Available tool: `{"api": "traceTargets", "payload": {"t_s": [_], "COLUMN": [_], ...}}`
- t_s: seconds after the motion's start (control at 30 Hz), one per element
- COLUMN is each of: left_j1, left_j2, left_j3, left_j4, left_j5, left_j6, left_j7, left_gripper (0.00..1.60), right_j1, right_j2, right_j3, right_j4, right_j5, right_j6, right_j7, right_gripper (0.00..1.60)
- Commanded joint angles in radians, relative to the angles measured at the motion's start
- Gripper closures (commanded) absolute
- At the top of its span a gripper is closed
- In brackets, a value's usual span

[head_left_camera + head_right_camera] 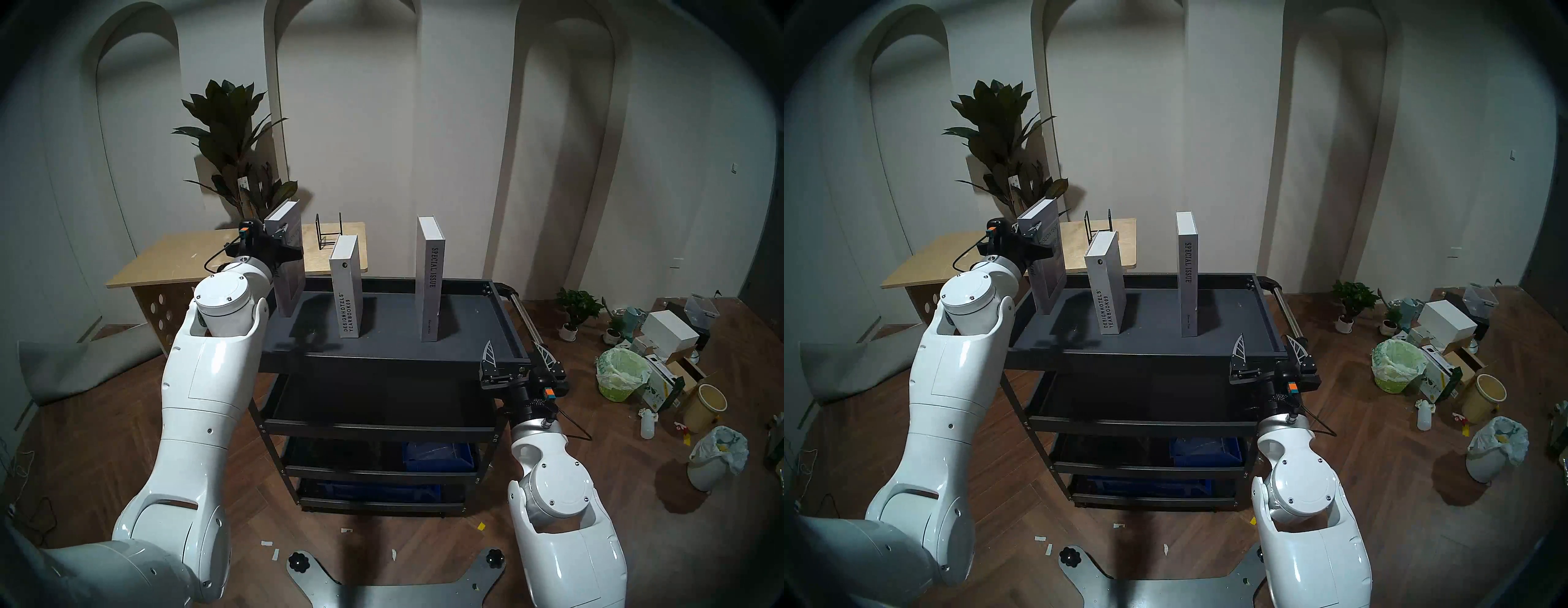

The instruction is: Sort the books onto the shelf by size, largest to the left

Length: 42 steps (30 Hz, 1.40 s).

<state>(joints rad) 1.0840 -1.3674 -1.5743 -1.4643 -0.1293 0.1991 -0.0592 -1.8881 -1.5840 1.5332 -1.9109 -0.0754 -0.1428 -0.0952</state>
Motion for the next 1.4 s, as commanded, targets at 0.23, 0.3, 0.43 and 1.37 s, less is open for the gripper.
{"api": "traceTargets", "payload": {"t_s": [0.23, 0.3, 0.43, 1.37], "left_j1": [-0.074, -0.076, -0.083, -0.046], "left_j2": [-0.029, -0.039, -0.059, -0.106], "left_j3": [-0.006, -0.011, -0.018, 0.053], "left_j4": [0.043, 0.047, 0.056, 0.146], "left_j5": [-0.030, -0.039, -0.054, -0.006], "left_j6": [-0.022, -0.022, -0.017, -0.109], "left_j7": [-0.005, -0.001, 0.010, 0.095], "left_gripper": [1.60, 1.60, 1.60, 1.60], "right_j1": [0.026, 0.028, 0.032, 0.030], "right_j2": [-0.008, -0.007, -0.005, 0.009], "right_j3": [-0.012, -0.012, -0.011, 0.013], "right_j4": [-0.021, -0.020, -0.017, -0.021], "right_j5": [-0.028, -0.028, -0.028, -0.006], "right_j6": [0.020, 0.021, 0.022, 0.019], "right_j7": [-0.040, -0.041, -0.045, -0.041], "right_gripper": [0.00, 0.00, 0.00, 0.00]}}
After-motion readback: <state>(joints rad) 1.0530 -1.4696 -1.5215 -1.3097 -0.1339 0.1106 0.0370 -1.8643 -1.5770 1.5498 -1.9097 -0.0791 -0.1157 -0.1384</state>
